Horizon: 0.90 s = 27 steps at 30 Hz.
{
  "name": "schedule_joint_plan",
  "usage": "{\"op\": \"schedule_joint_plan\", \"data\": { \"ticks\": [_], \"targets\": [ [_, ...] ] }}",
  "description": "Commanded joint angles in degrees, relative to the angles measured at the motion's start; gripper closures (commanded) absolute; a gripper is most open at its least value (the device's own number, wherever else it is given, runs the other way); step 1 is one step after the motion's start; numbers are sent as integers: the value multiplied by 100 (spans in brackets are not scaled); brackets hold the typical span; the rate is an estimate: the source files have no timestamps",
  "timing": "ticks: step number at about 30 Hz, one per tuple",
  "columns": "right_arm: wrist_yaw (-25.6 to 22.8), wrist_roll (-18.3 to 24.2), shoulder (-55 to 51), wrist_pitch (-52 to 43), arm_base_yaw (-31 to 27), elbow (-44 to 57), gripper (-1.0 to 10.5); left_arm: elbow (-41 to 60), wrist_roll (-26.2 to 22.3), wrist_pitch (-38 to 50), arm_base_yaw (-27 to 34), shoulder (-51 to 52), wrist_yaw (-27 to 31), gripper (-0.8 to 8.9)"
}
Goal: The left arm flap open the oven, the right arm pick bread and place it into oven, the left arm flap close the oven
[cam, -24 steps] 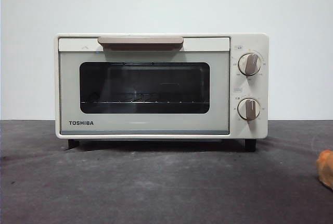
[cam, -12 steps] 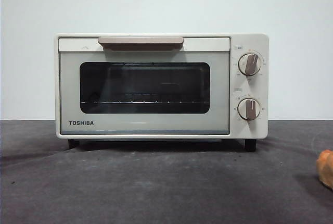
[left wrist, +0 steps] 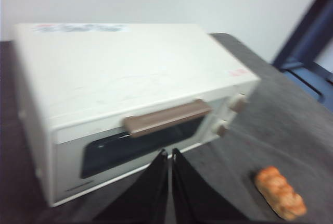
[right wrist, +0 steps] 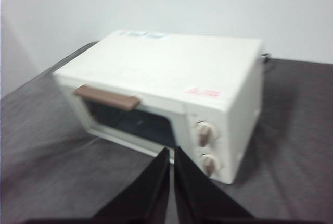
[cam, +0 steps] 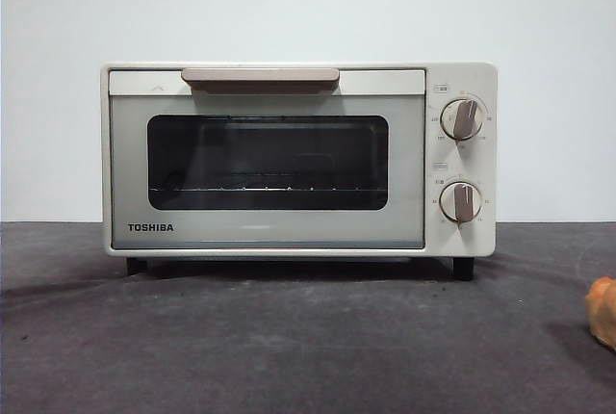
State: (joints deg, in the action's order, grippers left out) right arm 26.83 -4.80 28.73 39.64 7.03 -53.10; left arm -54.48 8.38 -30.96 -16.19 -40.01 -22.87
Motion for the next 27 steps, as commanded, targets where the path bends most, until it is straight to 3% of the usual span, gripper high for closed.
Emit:
{"op": "schedule_joint_plan", "data": {
  "ticks": [1,11,14,18,21,23,27],
  "targets": [
    [326,101,125,26,66,-81,935,-107,-149,33,-118,-35,-151,794],
    [507,85,188,85,76,-81,927,-107,-151,286,-195,-68,-160,783],
    [505,17,190,92,76,-81,806,-107,-151,319,-195,-81,-160,764],
    [468,-120,190,92,76,-81,534,-107,-149,319,-195,-81,-160,530],
    [470,-146,190,92,76,-81,435,-107,-151,319,-195,-81,-160,358],
    [472,-247,190,94,76,-81,429,-107,-149,319,-195,-81,-160,313],
    [474,-391,190,116,76,-81,429,-107,-142,317,-195,-79,-160,312]
  ]
}}
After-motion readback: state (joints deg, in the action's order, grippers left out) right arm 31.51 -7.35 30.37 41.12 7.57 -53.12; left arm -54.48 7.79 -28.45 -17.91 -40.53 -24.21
